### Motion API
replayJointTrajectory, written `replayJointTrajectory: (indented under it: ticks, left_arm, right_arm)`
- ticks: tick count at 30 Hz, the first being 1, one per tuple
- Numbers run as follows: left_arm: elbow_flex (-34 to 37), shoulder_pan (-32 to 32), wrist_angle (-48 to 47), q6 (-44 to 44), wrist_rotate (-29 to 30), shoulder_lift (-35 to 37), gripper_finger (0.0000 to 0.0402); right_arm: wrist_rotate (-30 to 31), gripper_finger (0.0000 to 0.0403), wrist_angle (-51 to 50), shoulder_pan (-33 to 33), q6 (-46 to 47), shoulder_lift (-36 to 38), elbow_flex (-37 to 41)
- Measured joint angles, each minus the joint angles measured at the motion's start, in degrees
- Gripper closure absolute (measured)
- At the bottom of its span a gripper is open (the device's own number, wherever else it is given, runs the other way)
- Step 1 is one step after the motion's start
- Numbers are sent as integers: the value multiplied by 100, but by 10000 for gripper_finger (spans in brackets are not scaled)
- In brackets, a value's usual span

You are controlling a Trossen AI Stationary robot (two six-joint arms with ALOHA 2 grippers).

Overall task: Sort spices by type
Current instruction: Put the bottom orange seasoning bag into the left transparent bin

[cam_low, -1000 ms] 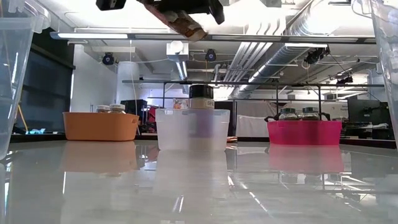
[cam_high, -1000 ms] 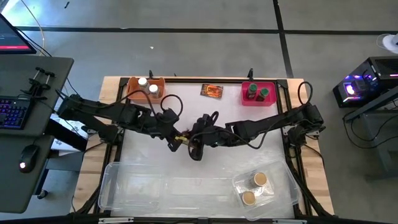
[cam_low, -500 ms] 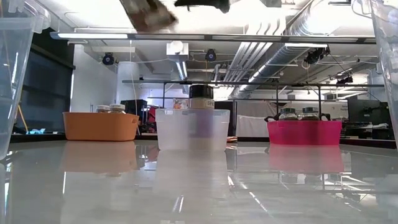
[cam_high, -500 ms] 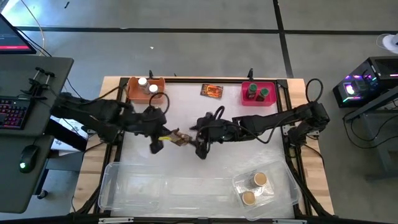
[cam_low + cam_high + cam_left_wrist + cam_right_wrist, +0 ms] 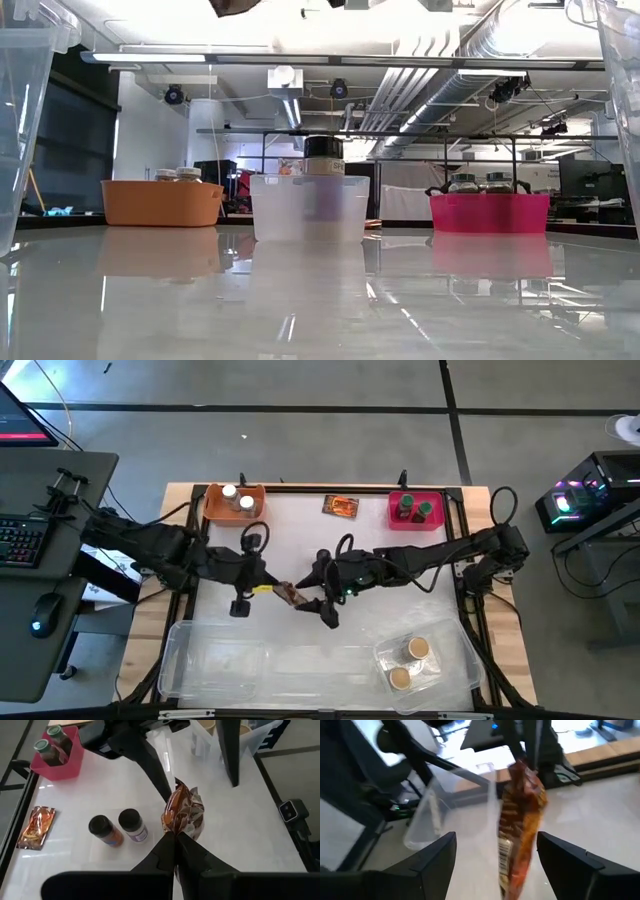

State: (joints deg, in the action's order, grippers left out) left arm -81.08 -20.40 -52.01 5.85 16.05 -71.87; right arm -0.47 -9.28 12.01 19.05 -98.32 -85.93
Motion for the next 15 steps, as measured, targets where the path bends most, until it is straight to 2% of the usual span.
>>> replayJointTrajectory:
  ticks: [4, 15]
  left_arm:
    - [0, -2, -17, 23, 5, 13, 401]
    - [0, -2, 279, -56, 174, 214, 401]
  right_arm:
    - [340, 136, -234, 2, 10, -6, 0]
    - [542, 189, -256, -13, 6, -9, 2]
